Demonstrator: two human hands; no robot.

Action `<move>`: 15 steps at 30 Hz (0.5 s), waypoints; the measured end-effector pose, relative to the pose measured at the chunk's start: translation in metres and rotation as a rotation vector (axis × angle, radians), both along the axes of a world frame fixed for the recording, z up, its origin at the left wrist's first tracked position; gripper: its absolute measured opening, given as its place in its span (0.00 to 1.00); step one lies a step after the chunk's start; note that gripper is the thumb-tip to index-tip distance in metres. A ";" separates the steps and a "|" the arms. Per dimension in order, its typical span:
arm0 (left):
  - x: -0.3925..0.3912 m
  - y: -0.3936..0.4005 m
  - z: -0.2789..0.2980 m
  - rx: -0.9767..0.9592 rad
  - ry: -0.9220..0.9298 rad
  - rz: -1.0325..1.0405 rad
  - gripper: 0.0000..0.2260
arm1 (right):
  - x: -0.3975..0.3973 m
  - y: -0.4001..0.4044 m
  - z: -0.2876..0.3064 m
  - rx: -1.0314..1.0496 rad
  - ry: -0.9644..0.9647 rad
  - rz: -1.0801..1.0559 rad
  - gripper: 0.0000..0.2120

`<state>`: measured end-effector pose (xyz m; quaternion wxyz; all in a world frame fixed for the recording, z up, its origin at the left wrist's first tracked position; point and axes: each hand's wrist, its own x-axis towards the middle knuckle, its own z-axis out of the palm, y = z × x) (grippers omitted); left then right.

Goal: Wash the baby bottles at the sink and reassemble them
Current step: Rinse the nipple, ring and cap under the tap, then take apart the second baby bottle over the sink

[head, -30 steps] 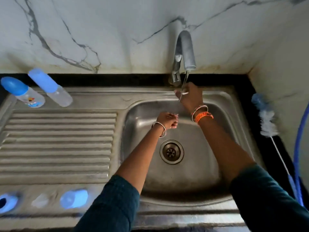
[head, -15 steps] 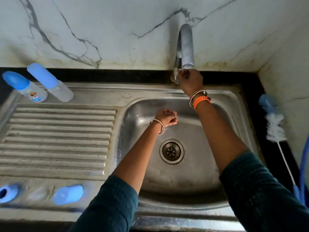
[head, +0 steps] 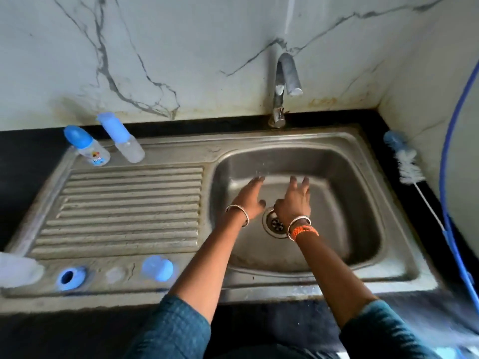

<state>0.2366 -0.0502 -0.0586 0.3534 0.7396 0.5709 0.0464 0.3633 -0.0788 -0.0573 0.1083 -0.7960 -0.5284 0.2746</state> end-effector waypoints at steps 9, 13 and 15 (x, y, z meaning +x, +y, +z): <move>-0.046 -0.022 0.005 0.249 -0.044 0.338 0.41 | -0.024 -0.023 0.012 -0.200 0.226 0.077 0.07; -0.095 0.002 0.045 0.403 -0.342 0.660 0.40 | -0.057 0.007 0.045 -0.135 0.169 0.228 0.07; -0.126 0.010 0.058 0.476 -0.474 0.770 0.37 | -0.083 0.023 0.063 -0.043 0.197 0.273 0.11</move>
